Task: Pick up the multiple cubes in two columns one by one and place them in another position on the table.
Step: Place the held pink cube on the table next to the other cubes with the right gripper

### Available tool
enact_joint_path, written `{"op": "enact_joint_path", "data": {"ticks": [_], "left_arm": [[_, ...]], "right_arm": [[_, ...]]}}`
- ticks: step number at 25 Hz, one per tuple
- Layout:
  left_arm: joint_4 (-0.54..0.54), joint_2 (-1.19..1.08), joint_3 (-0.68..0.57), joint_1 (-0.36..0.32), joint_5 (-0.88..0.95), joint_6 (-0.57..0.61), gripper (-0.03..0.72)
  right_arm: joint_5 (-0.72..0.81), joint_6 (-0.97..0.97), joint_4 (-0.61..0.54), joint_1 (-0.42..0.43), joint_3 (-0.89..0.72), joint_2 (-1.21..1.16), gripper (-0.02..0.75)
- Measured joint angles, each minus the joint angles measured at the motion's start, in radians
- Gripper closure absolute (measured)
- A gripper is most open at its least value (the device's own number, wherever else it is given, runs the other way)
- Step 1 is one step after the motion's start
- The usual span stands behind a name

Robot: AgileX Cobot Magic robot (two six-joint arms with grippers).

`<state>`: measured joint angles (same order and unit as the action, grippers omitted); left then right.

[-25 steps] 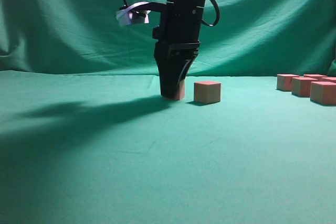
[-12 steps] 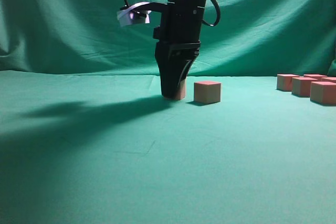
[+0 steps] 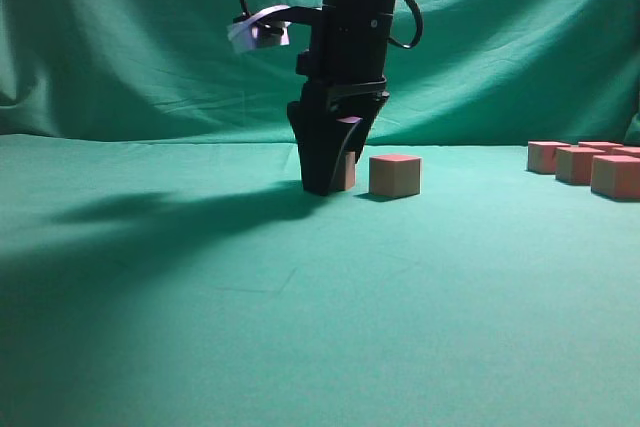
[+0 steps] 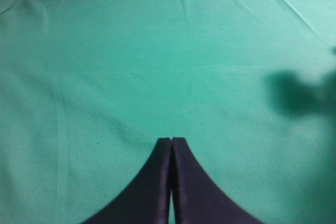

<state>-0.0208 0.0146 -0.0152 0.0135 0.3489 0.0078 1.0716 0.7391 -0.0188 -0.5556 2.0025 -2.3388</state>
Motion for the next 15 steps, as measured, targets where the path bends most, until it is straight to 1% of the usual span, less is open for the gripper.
{"op": "enact_joint_path", "data": {"ticks": [6, 7, 8, 10, 12, 13, 14, 15], "left_arm": [[0.000, 0.000, 0.000, 0.000, 0.000, 0.000, 0.688], [0.000, 0.000, 0.000, 0.000, 0.000, 0.000, 0.688], [0.000, 0.000, 0.000, 0.000, 0.000, 0.000, 0.688], [0.000, 0.000, 0.000, 0.000, 0.000, 0.000, 0.688], [0.000, 0.000, 0.000, 0.000, 0.000, 0.000, 0.688], [0.000, 0.000, 0.000, 0.000, 0.000, 0.000, 0.688], [0.000, 0.000, 0.000, 0.000, 0.000, 0.000, 0.688], [0.000, 0.000, 0.000, 0.000, 0.000, 0.000, 0.688]], "right_arm": [[0.035, -0.028, -0.004, 0.000, -0.002, 0.081, 0.123], [0.053, -0.040, -0.006, 0.000, -0.002, 0.111, 0.083], [0.072, -0.049, -0.007, 0.000, -0.002, 0.138, 0.101], [0.102, -0.075, -0.008, 0.000, -0.002, 0.205, 0.101], [0.139, -0.158, -0.009, 0.000, -0.002, 0.265, 0.101], [0.150, -0.217, -0.007, 0.000, -0.002, 0.296, 0.151], [0.160, -0.293, 0.001, 0.000, -0.002, 0.327, 0.162], [0.168, -0.363, 0.023, 0.000, -0.002, 0.352, 0.156]]}}
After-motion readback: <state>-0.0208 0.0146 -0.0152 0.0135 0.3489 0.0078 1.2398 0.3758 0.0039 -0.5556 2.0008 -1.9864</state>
